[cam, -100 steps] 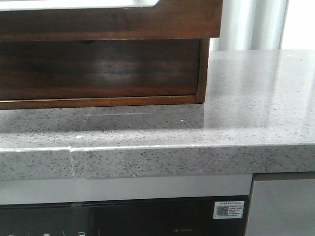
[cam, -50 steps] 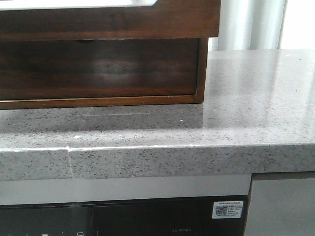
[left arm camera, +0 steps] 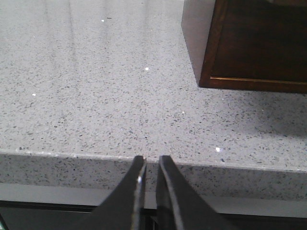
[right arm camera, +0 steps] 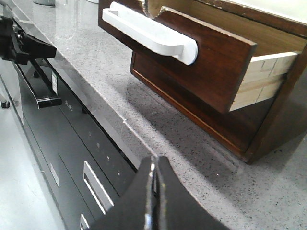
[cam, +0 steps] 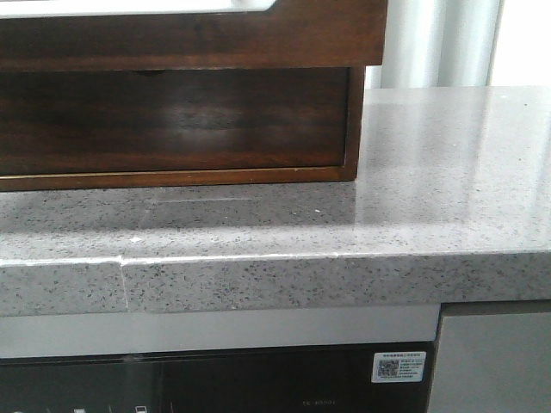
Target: Put scissors in drawer with both arms
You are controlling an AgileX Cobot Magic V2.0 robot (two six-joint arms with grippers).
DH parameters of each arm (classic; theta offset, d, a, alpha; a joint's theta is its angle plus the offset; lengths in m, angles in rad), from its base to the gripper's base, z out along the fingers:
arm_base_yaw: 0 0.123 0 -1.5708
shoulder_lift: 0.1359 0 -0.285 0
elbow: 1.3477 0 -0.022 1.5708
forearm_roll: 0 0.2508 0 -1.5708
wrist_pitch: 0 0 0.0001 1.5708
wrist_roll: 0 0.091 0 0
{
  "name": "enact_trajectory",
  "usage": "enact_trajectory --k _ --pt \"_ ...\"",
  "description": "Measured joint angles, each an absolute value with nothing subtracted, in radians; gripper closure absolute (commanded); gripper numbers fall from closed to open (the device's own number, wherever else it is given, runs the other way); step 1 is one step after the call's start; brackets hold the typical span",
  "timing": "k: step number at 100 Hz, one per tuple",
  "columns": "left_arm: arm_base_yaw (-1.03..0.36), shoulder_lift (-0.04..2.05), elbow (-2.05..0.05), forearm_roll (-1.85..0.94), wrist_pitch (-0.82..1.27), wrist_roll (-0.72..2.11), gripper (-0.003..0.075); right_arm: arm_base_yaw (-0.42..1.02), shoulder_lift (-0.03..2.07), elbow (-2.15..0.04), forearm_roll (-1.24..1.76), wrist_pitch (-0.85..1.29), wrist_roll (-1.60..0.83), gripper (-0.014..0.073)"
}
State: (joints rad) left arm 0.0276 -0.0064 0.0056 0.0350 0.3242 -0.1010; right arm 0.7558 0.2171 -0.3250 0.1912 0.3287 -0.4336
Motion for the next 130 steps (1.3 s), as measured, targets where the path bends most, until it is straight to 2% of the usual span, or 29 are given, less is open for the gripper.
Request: enact_trajectory --k 44,64,83,92,114,130 --pt "0.028 -0.006 0.006 0.035 0.324 -0.101 0.0717 0.756 0.217 -0.323 0.191 0.326 -0.434 0.0718" --pt "0.028 -0.006 0.006 0.035 0.324 -0.101 0.0717 0.727 0.217 -0.272 0.191 0.151 -0.427 0.0718" --pt "0.028 -0.006 0.006 0.035 0.324 -0.101 0.0717 0.603 0.217 -0.151 0.169 -0.247 -0.299 0.0718" --pt "0.028 -0.006 0.006 0.035 0.324 -0.101 0.0717 0.52 0.217 -0.108 0.114 -0.349 -0.191 0.0718" --pt "0.028 -0.006 0.006 0.035 0.324 -0.101 0.0717 0.311 0.148 -0.041 -0.052 -0.285 0.097 0.0718" --pt "0.028 -0.006 0.006 0.035 0.324 -0.101 0.0717 0.154 0.065 0.018 -0.109 -0.249 0.18 0.0718"
